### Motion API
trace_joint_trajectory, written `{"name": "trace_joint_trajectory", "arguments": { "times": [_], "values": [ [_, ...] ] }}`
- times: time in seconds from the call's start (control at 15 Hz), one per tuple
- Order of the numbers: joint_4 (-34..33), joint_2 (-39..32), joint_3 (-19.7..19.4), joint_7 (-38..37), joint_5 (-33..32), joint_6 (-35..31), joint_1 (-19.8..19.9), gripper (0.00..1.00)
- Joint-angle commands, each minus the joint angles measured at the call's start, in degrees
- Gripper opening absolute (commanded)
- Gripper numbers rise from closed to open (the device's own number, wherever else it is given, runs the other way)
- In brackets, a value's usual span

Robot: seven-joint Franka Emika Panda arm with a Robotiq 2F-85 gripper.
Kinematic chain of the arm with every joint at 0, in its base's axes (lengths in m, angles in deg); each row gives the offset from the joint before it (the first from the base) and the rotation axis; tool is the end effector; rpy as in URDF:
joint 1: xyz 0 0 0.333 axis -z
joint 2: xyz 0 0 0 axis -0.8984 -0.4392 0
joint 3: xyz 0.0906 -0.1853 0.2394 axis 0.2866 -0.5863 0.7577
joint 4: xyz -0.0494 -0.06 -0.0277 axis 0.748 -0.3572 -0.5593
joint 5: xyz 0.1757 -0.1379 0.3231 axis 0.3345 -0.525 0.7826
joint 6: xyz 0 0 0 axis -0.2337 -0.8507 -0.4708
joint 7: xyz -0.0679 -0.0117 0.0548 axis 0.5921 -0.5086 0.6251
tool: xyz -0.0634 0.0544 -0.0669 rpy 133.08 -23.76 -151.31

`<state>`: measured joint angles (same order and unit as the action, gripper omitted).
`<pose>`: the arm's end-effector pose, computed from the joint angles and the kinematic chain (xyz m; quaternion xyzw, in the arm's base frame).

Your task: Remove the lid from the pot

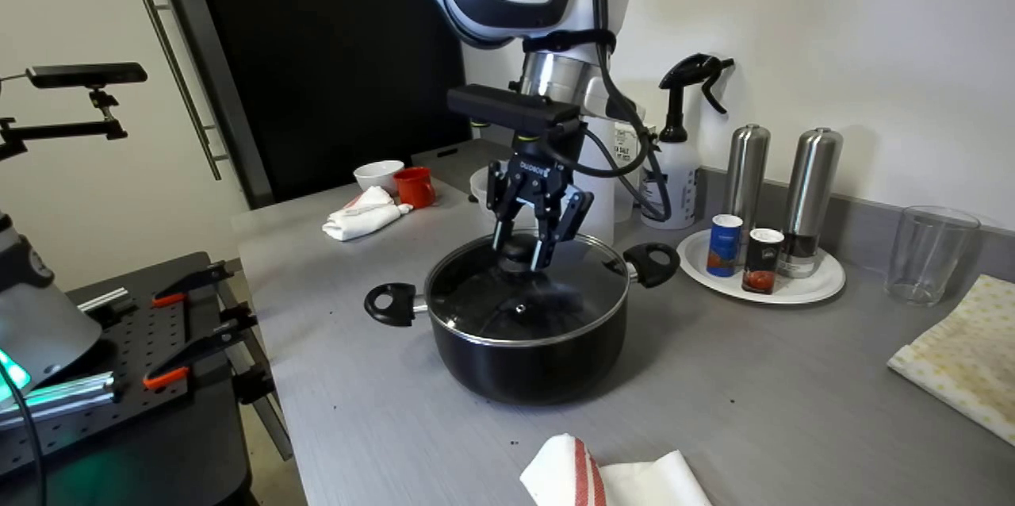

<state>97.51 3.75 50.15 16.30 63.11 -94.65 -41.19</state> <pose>0.5618 -0.3384 0.2291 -0.9822 -0.0810 0.1676 0.0237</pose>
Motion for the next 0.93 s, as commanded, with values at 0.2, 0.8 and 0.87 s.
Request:
{"name": "trace_joint_trajectory", "arguments": {
  "times": [0.2, 0.8, 0.87],
  "values": [
    [-2.2, -0.8, 0.5, -1.6, -0.3, 0.8, 0.3, 0.28],
    [-1.1, 1.2, 0.6, -1.2, -0.2, 0.4, 0.5, 0.26],
    [-0.6, 2.0, 0.6, -1.0, -0.1, 0.2, 0.5, 0.26]
  ]
}}
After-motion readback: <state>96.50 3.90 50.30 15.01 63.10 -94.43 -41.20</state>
